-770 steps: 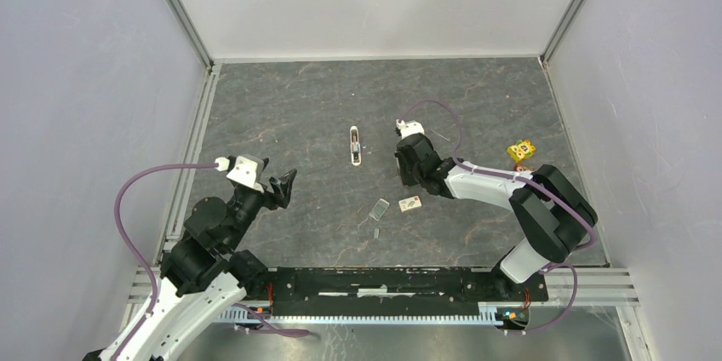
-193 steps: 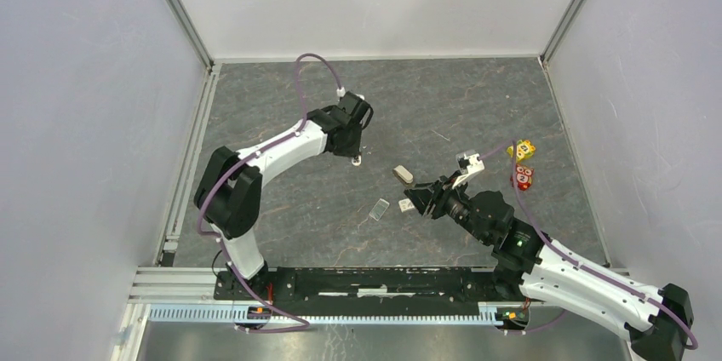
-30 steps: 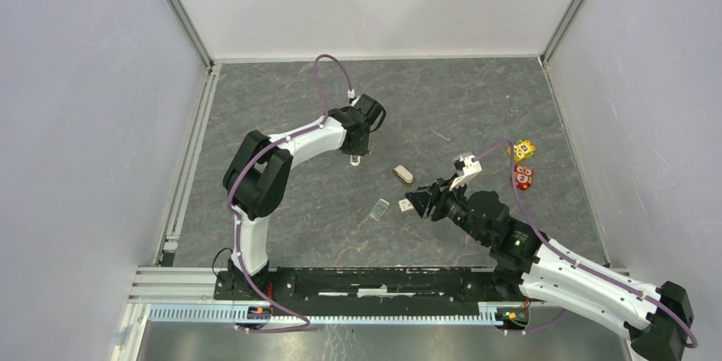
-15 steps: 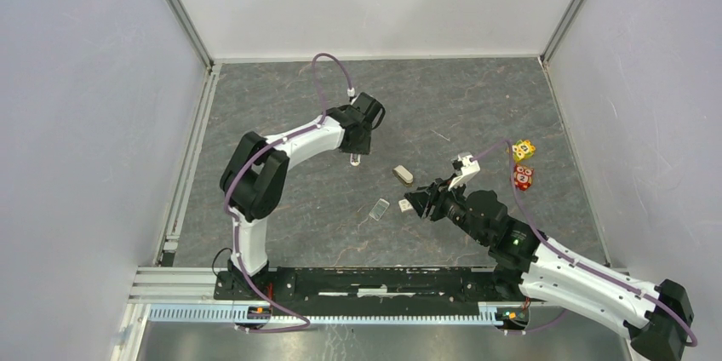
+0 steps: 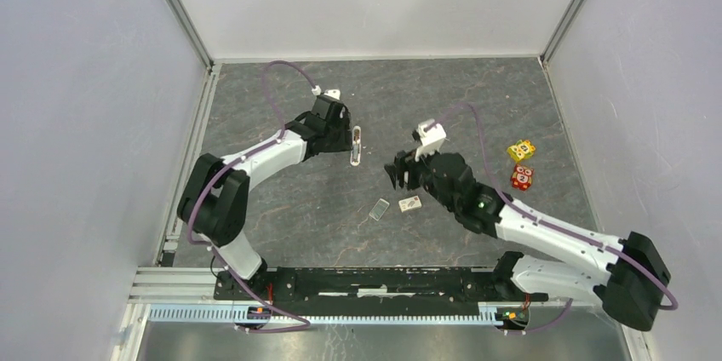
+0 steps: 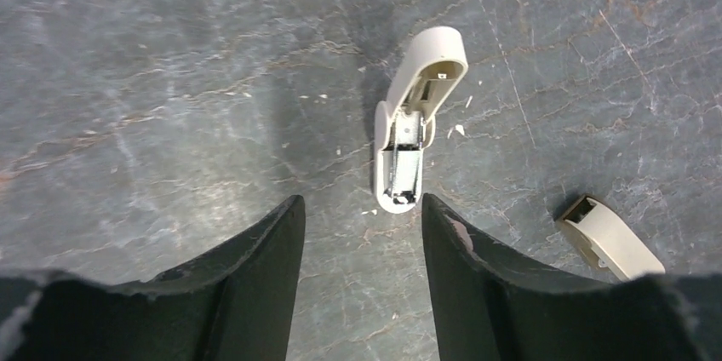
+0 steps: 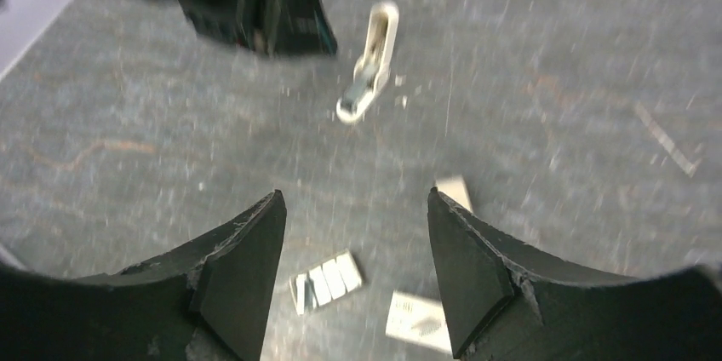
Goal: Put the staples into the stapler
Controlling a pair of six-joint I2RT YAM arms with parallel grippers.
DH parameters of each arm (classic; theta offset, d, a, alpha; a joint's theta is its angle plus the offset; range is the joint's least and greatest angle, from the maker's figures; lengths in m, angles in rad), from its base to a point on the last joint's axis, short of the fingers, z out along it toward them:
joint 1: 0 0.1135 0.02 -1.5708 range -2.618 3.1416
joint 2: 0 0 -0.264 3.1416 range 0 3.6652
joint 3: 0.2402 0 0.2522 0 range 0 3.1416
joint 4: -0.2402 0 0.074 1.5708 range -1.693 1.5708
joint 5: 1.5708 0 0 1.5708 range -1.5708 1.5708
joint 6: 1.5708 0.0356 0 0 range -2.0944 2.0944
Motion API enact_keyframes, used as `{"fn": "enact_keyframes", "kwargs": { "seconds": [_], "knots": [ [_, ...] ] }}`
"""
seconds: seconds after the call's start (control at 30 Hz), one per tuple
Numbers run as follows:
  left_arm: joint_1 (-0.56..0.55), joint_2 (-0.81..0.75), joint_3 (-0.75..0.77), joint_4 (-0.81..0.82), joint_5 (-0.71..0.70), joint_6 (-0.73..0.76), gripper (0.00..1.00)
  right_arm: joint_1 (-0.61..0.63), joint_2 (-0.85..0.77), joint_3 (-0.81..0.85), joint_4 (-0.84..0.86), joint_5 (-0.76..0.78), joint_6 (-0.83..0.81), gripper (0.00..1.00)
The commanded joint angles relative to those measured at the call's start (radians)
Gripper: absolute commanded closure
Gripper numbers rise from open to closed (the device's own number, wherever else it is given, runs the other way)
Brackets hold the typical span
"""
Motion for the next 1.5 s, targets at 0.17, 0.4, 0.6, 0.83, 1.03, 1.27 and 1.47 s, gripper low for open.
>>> {"fn": "enact_keyframes", "kwargs": {
  "seconds": [0.17, 0.4, 0.6, 0.83, 1.03, 1.27, 1.47],
  "knots": [
    [-0.052, 0.118, -0.011, 0.212, 0.012, 0.04, 0.37, -0.041, 0.12, 0.146, 0.048, 0.021, -0.104, 0.31],
    [-0.067, 0.181, -0.009, 0.229, -0.06, 0.078, 0.38, -0.067, 0.071, 0.103, 0.048, 0.03, -0.104, 0.31],
    [-0.069, 0.211, -0.009, 0.228, -0.086, 0.111, 0.48, -0.092, 0.019, 0.062, 0.051, 0.045, -0.102, 0.31],
    [-0.078, 0.199, -0.033, 0.225, -0.09, 0.145, 0.65, -0.115, 0.001, 0.036, 0.047, 0.034, -0.095, 0.31],
    [-0.099, 0.119, -0.102, 0.216, -0.092, 0.162, 0.68, -0.139, 0.015, 0.017, 0.081, -0.004, -0.073, 0.31],
    [-0.134, 0.069, -0.153, 0.209, -0.108, 0.144, 0.56, -0.163, 0.104, 0.016, 0.146, -0.062, -0.054, 0.31],
    [-0.134, 0.044, -0.183, 0.234, -0.099, 0.137, 0.48, -0.213, 0.247, 0.087, 0.187, -0.125, -0.07, 0.32]
  ]
}}
